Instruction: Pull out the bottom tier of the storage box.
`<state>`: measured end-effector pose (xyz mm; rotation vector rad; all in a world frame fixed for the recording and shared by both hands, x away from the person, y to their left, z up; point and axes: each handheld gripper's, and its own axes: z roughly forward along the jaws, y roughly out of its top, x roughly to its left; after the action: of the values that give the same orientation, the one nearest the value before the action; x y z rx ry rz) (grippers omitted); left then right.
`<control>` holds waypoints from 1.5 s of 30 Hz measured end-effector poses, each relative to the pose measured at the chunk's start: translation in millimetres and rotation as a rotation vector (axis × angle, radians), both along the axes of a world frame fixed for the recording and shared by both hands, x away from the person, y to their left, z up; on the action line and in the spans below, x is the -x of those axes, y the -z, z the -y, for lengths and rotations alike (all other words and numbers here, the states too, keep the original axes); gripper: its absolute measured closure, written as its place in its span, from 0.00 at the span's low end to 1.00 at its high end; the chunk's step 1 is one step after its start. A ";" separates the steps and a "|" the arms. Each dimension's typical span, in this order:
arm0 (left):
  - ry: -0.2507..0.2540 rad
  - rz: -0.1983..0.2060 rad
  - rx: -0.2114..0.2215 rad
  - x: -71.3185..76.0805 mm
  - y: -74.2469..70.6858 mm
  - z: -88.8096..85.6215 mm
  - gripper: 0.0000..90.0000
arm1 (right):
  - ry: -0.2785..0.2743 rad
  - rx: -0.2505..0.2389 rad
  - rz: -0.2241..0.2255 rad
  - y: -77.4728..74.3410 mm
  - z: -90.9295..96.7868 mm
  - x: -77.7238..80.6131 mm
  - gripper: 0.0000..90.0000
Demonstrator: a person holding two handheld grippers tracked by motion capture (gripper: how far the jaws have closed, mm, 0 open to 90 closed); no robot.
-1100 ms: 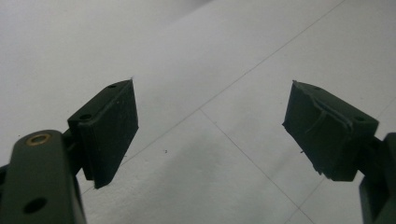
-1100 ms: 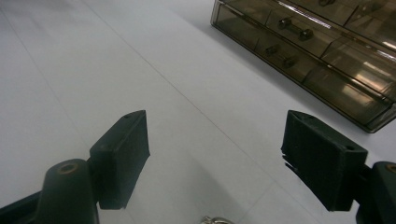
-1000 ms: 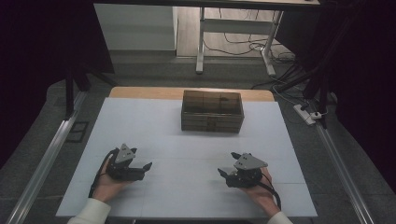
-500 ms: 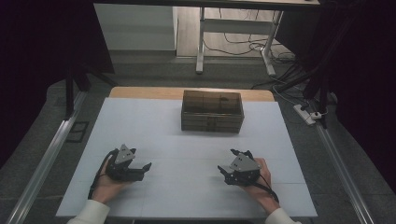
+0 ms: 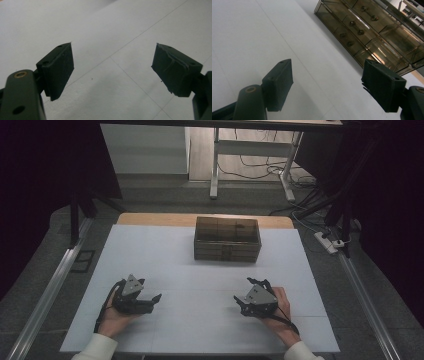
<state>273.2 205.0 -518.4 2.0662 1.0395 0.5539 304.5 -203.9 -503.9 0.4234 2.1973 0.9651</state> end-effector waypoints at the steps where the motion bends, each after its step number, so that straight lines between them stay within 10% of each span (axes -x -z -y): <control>1: 0.001 0.000 -0.001 -0.2 0.1 0.2 0.19 | -0.001 0.004 0.012 -0.9 -1.1 -1.7 0.27; 45: -0.012 0.009 -0.001 -2.6 0.8 -0.2 0.19 | 0.002 0.131 0.185 6.3 -8.5 -33.8 0.31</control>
<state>275.8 205.2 -519.2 2.0576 1.0477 0.5697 338.3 -195.4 -510.2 0.2646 2.0767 0.8188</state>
